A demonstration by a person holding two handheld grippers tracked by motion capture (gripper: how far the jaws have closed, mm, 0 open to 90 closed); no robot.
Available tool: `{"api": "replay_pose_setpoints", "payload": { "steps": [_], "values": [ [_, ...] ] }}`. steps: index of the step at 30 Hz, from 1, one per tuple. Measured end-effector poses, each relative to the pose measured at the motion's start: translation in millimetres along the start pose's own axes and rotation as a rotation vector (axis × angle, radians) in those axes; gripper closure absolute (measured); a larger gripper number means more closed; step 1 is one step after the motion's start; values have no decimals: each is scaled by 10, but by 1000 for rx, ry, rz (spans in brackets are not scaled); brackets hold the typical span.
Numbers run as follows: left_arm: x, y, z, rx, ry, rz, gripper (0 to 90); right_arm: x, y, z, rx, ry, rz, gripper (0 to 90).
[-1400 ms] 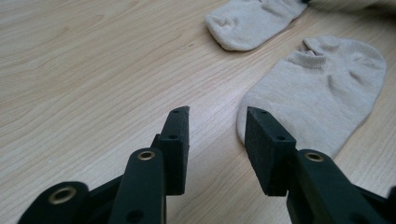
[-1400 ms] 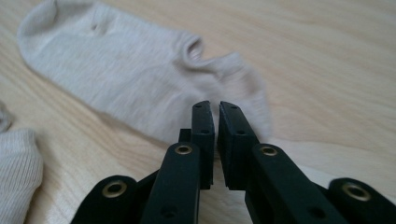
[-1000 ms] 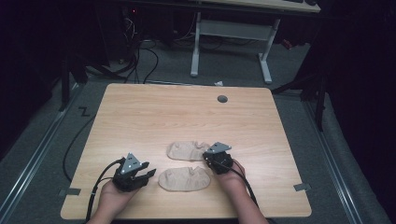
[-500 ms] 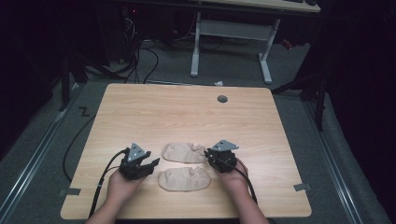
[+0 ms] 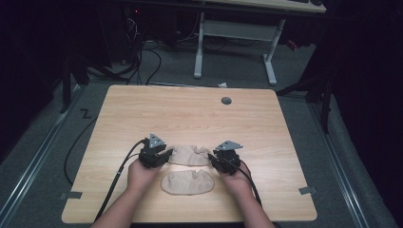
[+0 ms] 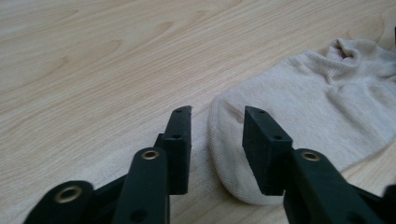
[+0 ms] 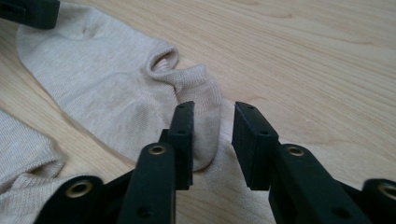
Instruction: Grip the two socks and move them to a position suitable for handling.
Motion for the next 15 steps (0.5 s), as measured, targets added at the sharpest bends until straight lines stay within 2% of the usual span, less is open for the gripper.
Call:
{"api": "replay_pose_setpoints", "payload": {
  "steps": [9,15],
  "values": [
    [1,-82,-4,10,5,-42,766,42,-28,-45,-18,18,-20,679],
    [4,-100,7,9,-6,-33,833,40,-33,-72,-26,36,-25,760]
  ]
}}
Point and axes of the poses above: each handheld gripper's, and its own axes: x roughly forward along the jaws, y roughly out of its top, z roughly to its right, the point moved 7 cm from there along x, roughly forward along the jaws, and after that the axes turned 3 degrees about -x, right-handed, at the moved point
